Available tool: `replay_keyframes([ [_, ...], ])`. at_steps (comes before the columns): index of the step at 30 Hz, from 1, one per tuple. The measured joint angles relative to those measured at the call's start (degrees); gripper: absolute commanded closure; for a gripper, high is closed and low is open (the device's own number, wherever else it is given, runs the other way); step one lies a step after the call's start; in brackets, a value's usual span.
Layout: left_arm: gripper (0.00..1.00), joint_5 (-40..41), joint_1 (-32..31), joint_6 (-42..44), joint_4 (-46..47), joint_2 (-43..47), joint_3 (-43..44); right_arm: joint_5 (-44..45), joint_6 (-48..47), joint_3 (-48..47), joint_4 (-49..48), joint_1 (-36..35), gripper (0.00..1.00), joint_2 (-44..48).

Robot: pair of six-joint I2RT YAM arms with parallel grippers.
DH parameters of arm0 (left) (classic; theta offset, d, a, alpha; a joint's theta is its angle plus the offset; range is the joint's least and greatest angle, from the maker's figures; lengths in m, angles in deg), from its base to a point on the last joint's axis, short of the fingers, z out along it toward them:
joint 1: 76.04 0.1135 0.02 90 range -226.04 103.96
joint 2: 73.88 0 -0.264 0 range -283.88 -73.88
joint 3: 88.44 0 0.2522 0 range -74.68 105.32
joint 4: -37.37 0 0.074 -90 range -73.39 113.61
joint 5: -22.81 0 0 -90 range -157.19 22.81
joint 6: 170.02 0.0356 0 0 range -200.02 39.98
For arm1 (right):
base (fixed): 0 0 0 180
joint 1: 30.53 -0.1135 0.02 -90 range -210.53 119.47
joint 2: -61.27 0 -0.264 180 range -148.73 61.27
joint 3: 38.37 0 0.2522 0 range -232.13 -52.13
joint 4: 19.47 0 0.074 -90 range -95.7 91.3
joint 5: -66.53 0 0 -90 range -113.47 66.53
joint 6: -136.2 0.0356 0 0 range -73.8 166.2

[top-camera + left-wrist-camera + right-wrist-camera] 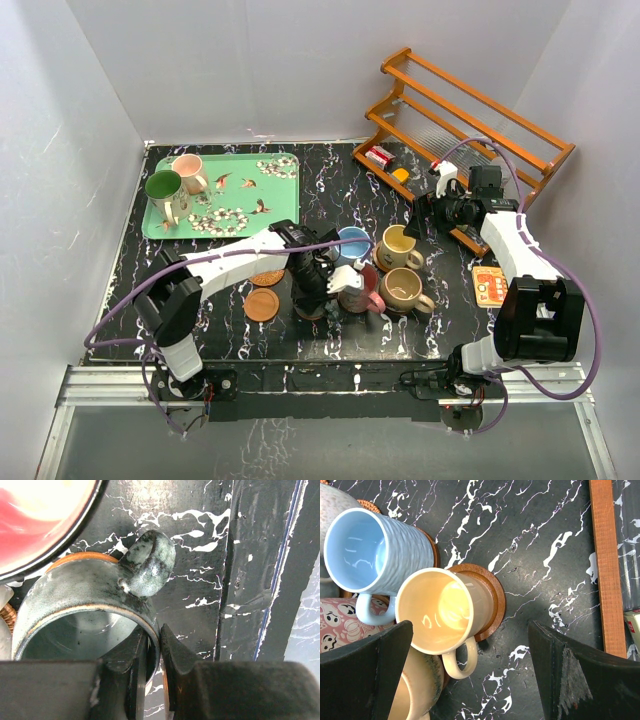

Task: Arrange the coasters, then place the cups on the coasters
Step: Place the cup on the coaster.

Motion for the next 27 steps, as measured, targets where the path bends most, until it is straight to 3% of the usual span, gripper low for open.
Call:
replay_keyframes([
  [10,0.86,0.0,0.48,1.7,-1.99,-1.44,1.77,-0.02,0.0,0.0,0.0,0.0,0.02,0.0],
  [19,0.64,0.94,0.7,2.6,-3.43,-1.64,3.19,-0.02,0.0,0.0,0.0,0.0,0.02,-0.22],
  [27,0.54,1.92,0.74,2.49,-4.57,-1.62,5.11,-0.02,0.0,0.0,0.02,0.0,0.02,-0.22],
])
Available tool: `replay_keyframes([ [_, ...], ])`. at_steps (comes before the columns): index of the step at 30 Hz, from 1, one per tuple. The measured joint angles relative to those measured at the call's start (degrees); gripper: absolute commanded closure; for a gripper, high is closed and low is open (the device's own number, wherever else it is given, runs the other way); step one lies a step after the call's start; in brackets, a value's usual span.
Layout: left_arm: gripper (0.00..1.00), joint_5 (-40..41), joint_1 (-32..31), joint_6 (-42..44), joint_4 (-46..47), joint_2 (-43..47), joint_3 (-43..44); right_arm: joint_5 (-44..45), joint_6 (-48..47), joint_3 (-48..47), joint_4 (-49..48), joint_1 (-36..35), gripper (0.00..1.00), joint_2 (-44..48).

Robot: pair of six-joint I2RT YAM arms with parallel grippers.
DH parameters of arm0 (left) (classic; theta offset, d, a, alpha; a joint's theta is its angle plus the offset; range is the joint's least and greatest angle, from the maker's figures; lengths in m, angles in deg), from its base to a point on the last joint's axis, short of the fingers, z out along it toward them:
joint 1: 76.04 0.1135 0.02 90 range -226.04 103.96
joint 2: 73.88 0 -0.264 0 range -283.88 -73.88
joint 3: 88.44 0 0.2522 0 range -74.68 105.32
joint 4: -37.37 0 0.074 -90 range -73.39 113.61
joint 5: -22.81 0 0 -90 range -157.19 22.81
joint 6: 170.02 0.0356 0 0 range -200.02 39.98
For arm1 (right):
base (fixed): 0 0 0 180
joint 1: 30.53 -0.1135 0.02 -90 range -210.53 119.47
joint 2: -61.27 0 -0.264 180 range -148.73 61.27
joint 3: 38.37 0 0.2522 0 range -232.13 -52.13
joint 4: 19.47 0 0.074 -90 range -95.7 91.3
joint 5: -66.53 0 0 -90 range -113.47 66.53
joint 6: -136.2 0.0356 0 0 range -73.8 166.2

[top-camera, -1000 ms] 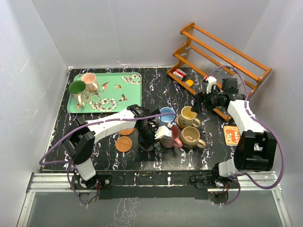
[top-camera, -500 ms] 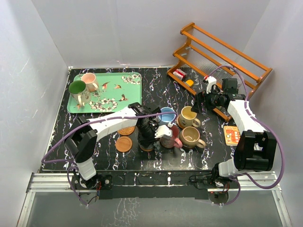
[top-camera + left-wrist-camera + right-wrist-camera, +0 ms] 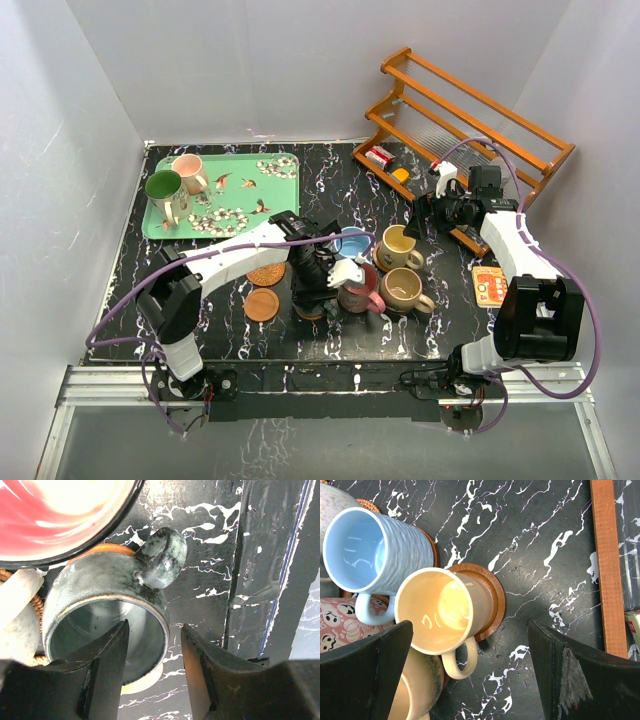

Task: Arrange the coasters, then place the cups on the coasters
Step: Place the cup on the coaster.

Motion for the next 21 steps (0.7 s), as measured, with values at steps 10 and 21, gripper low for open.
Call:
replay_keyframes([
  [10,0.49,0.72,0.66,-1.16,-1.46,6.19,0.72,0.02,0.0,0.0,0.0,0.0,0.02,0.0],
  [21,0.36,0.46,22.58,-8.59,3.39,14.82,5.46,0.07,0.46,-0.2,-0.04,0.0,0.02,0.0],
])
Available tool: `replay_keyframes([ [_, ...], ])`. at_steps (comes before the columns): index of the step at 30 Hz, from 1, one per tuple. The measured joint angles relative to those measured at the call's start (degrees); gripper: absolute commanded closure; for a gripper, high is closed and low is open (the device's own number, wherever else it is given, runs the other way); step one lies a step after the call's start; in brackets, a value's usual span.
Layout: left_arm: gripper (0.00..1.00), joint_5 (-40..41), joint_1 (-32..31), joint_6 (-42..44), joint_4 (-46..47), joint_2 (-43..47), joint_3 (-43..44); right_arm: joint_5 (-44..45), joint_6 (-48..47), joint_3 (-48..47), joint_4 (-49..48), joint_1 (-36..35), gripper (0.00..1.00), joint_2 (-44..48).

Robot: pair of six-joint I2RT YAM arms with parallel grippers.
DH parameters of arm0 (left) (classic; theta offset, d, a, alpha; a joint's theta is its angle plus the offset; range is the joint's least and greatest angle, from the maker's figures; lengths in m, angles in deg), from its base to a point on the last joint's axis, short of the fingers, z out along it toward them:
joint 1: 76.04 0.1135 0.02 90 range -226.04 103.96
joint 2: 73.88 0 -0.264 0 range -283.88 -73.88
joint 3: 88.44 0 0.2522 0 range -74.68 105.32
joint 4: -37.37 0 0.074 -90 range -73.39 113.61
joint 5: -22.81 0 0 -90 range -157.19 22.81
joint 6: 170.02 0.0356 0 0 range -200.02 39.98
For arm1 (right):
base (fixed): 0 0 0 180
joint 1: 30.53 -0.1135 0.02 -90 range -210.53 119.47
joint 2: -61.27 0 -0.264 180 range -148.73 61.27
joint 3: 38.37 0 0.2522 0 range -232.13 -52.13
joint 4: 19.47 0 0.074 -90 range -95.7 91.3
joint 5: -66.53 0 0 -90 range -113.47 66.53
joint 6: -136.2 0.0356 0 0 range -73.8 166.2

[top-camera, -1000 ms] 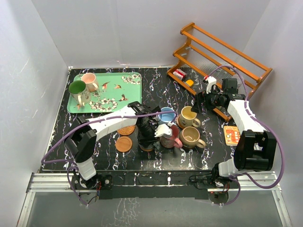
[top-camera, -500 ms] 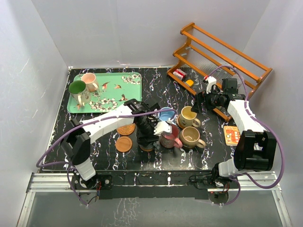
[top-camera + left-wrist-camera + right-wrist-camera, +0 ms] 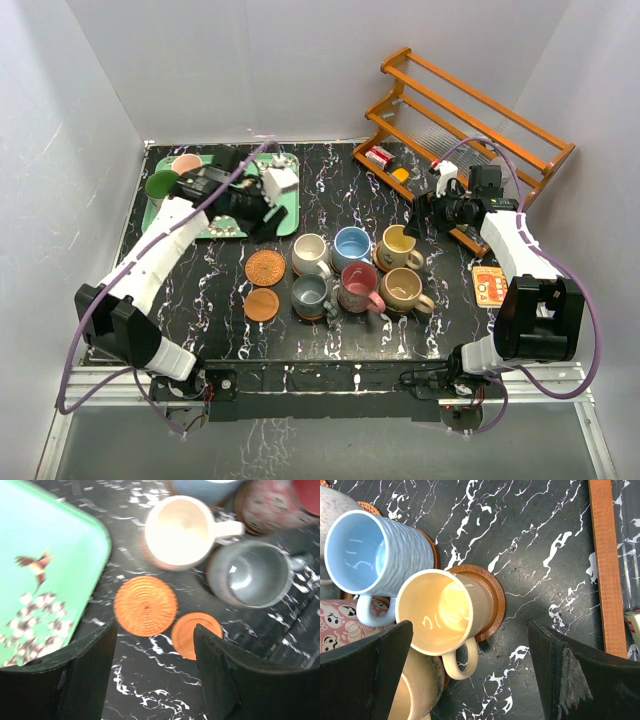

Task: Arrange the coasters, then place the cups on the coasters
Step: Place the cup on the coaster, then pick up the cup from the tray.

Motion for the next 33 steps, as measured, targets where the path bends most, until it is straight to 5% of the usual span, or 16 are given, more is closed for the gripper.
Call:
replay_keyframes([
  [8,0.35,2.45,18.47,-6.64,7.48,-0.13,3.02,0.02,0.35,-0.02,-0.02,0.0,0.02,0.02],
  [15,0.36,2.21,31.28,-7.89,12.15,-8.96,10.45,0.07,0.5,-0.02,-0.02,0.0,0.02,0.09],
  [33,0.4,-1.2,36.44,1.95,11.13,-32.37,29.55,0.24,0.48,-0.02,0.0,0.0,0.02,0.09],
])
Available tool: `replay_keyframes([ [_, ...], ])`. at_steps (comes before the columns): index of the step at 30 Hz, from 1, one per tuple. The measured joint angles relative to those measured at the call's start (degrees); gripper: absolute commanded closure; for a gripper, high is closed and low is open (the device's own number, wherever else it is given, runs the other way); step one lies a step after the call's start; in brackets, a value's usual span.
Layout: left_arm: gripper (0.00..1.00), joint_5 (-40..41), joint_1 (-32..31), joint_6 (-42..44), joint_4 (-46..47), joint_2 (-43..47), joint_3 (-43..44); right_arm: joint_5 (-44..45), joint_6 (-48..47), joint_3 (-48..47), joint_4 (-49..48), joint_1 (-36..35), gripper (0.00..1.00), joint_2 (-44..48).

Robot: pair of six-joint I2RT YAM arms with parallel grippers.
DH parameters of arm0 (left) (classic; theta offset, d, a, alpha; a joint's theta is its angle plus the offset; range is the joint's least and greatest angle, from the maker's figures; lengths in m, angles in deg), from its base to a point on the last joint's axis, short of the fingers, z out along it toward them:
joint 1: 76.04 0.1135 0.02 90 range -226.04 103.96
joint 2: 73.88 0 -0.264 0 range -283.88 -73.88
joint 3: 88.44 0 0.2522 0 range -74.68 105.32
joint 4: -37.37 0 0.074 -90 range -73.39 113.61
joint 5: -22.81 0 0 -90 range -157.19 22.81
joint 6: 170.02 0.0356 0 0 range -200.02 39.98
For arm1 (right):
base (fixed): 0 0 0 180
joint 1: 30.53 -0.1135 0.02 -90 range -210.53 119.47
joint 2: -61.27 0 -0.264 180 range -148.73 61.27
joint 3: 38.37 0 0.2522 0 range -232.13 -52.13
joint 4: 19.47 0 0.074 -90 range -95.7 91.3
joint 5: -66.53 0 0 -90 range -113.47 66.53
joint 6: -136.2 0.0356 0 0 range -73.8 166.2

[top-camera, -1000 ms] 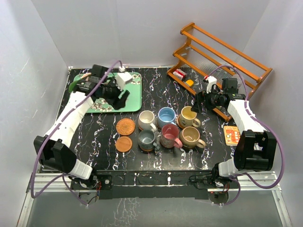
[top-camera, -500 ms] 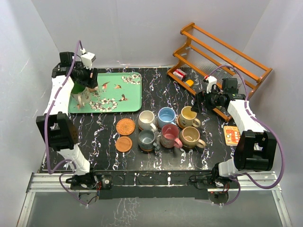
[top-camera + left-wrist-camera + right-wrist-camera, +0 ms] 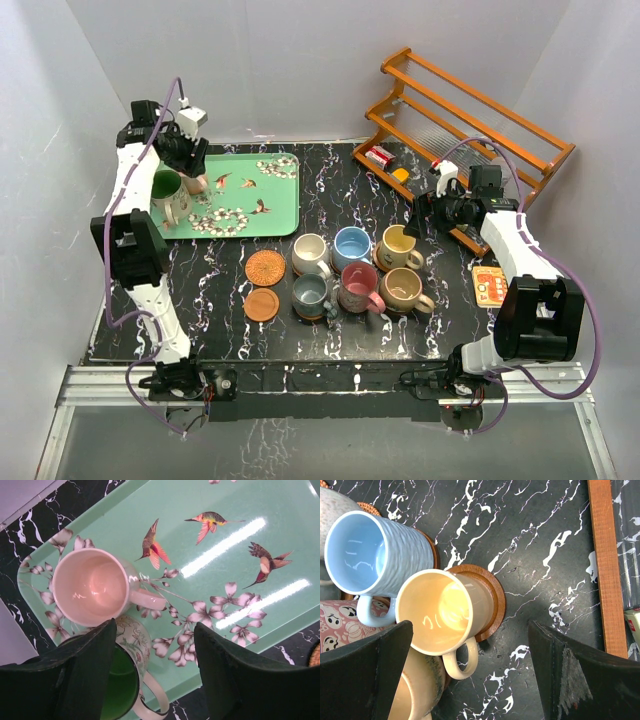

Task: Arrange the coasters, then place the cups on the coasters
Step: Pick up the cup from the tray.

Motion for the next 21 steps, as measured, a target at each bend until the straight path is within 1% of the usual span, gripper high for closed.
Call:
replay_keyframes([
  [5,0.44,-0.17,-0.02,2.16,-1.29,-3.91,3.89,0.0,0.02,0.0,-0.02,0.0,0.02,0.0],
  [9,0.47,0.13,-0.02,2.89,-2.21,-5.31,4.28,0.0,0.02,0.0,-0.02,0.0,0.02,0.0],
  [15,0.51,1.44,0.02,3.28,-1.73,-4.55,2.6,-0.02,0.02,0.0,-0.02,0.0,0.02,0.0],
  [18,0.53,2.49,0.31,3.61,-2.01,-2.95,0.24,-0.02,0.02,0.0,-0.02,0.0,0.01,0.0],
  [21,0.53,3.3,1.05,4.96,-3.69,-1.64,-0.26,-0.02,0.02,0.0,-0.02,0.0,0.02,0.0],
])
